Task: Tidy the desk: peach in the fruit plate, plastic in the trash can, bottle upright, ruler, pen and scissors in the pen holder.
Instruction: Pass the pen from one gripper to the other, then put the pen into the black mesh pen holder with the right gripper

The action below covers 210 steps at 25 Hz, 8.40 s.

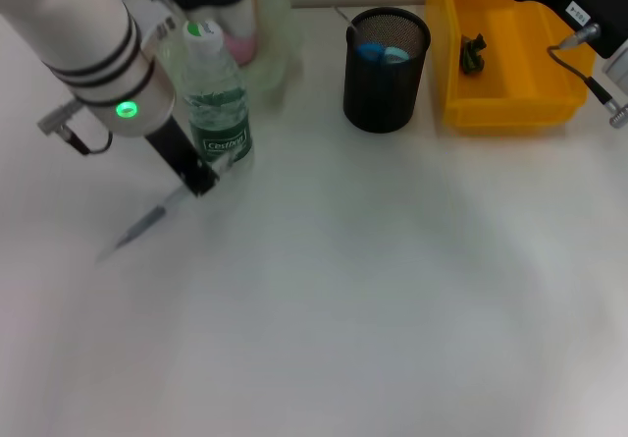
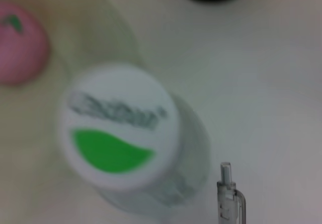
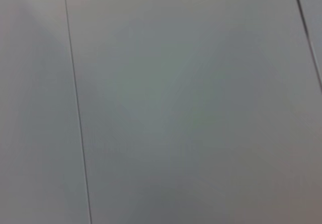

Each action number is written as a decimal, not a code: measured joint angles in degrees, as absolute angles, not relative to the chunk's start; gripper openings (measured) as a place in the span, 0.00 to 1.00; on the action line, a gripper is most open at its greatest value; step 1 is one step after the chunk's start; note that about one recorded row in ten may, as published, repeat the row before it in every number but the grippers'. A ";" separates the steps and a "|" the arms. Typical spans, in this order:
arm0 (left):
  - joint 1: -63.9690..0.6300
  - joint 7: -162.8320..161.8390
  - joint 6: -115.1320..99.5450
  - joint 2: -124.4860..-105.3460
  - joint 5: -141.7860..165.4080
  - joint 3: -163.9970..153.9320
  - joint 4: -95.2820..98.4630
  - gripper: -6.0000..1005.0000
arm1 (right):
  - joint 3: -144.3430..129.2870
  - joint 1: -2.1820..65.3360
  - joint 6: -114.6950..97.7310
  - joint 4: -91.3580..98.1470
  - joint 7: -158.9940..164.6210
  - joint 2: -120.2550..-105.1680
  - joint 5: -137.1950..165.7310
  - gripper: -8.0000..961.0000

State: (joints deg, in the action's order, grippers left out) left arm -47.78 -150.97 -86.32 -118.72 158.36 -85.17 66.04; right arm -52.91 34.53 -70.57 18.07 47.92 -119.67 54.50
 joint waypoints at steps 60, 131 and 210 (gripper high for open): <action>-14.84 -100.93 -88.28 -118.56 83.35 -67.11 82.87 0.18 | -55.87 26.54 -80.50 15.48 50.22 -119.39 56.75 0.63; -25.60 -82.16 -95.33 -118.80 79.40 -67.38 50.58 0.18 | -60.91 30.20 -97.35 34.80 67.15 -119.45 86.16 0.23; -23.73 -69.39 -95.87 -118.56 78.35 -70.02 36.67 0.64 | -48.56 40.89 -58.35 18.26 51.32 -119.76 76.84 0.14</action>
State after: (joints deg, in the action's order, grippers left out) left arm -23.73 -69.39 -95.87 -118.56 78.35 -70.02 36.67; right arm -48.56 40.89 -58.35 18.26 51.32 -119.76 76.84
